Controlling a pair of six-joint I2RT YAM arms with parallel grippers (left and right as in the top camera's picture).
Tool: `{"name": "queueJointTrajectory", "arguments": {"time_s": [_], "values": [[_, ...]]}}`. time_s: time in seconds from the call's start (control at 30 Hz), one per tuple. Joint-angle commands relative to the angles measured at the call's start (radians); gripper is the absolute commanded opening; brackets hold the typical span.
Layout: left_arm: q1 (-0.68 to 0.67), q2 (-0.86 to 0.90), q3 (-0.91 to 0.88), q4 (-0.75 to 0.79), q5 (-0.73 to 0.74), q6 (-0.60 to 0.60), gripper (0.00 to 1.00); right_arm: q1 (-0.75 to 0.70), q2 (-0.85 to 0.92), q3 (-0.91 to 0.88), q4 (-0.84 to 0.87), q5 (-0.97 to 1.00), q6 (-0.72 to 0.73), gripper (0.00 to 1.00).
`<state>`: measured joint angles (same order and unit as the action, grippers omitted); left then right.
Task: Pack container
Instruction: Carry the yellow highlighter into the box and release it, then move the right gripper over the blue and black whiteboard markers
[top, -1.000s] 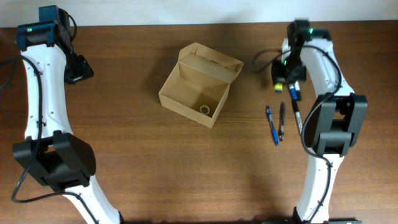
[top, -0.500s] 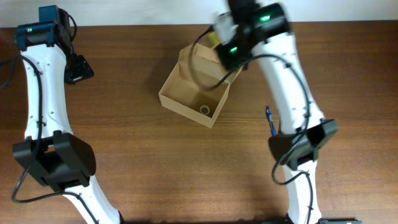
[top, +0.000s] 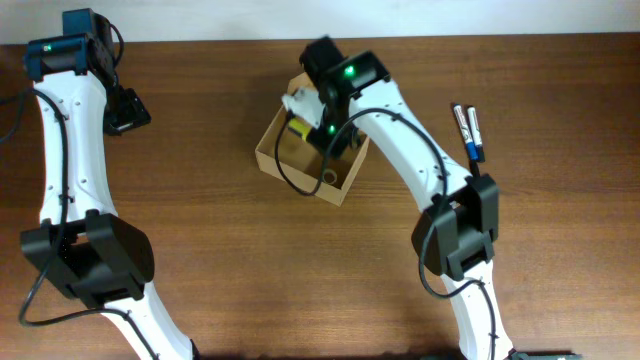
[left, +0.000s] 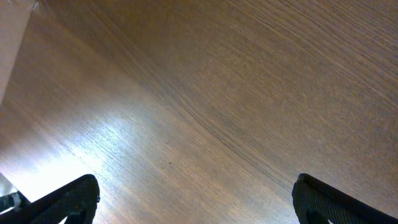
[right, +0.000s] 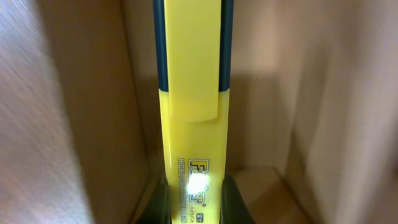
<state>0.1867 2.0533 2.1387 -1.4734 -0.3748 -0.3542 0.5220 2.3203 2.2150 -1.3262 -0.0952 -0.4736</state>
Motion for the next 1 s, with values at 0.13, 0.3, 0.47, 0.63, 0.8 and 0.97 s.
{"name": "queueJointTrajectory", "arguments": {"time_s": [0.13, 0.3, 0.47, 0.63, 0.8, 0.97], "values": [[0.008, 0.009, -0.005, 0.000, -0.006, 0.011, 1.00, 0.030, 0.013, -0.155, 0.076, -0.010, -0.019, 0.04], [0.008, 0.009, -0.005, 0.001, -0.006, 0.011, 1.00, 0.029, 0.016, -0.173, 0.087, -0.009, -0.016, 0.19], [0.008, 0.009, -0.005, 0.000, -0.006, 0.011, 1.00, 0.030, -0.011, -0.155, 0.081, 0.002, 0.025, 0.38], [0.008, 0.009, -0.005, 0.000, -0.006, 0.011, 1.00, 0.030, -0.062, -0.008, 0.016, 0.048, 0.116, 0.47], [0.008, 0.009, -0.005, 0.000, -0.006, 0.011, 1.00, 0.026, -0.111, 0.197, -0.071, 0.176, 0.245, 0.47], [0.008, 0.009, -0.005, 0.000, -0.006, 0.011, 1.00, -0.027, -0.195, 0.329, -0.133, 0.217, 0.324, 0.47]]}}
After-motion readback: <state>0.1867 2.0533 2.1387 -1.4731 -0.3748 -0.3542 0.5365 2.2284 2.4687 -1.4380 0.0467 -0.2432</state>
